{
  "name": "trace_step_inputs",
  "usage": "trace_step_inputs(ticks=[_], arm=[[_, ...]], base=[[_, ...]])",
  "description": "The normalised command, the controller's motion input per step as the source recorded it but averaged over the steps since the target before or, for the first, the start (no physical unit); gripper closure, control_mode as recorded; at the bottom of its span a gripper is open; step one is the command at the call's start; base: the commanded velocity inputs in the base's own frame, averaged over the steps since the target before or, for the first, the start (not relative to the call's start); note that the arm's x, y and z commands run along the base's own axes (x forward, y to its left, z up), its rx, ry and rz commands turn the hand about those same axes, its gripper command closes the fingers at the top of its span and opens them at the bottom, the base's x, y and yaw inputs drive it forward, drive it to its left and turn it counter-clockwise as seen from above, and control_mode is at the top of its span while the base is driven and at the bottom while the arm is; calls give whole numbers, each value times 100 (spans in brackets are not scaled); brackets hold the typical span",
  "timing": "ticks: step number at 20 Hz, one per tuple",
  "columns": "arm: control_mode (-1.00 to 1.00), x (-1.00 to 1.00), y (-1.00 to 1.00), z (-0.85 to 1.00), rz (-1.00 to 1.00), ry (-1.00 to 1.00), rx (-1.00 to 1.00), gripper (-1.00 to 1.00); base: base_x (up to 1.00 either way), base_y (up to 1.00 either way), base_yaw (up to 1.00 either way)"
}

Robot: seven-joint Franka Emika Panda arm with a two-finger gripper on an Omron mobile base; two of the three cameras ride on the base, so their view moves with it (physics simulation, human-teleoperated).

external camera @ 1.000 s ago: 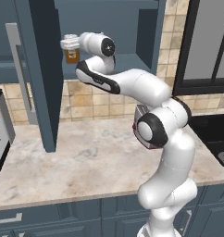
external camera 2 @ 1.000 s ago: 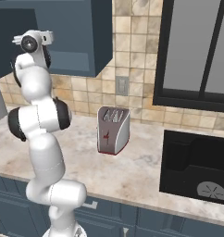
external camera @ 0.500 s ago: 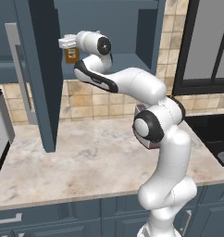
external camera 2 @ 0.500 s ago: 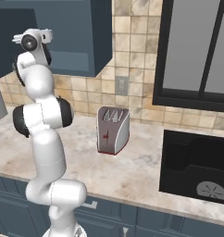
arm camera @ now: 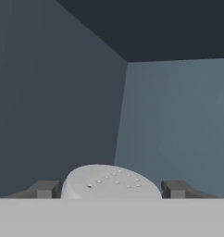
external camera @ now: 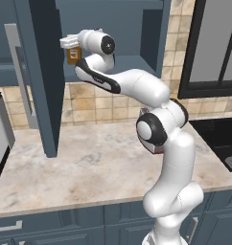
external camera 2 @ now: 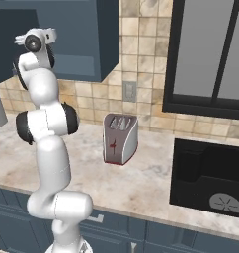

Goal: Collect the turmeric, ketchup, and shaker from the cabinet and place them next to the stove.

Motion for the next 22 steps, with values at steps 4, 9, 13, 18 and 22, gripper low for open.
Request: trace_step_inputs(ticks=[4, 9, 13, 18, 22], arm=[[-100, 1, 0, 0, 0, 0, 0, 100], [-100, 0, 0, 0, 0, 0, 0, 100], [-100, 0, 0, 0, 0, 0, 0, 100], [-100, 0, 0, 0, 0, 0, 0, 100], [-100, -3, -4, 0, 0, 0, 0, 100]], base=[[0, 0, 0], [0, 0, 0], [0, 0, 0], [0, 0, 0], [0, 0, 0]])
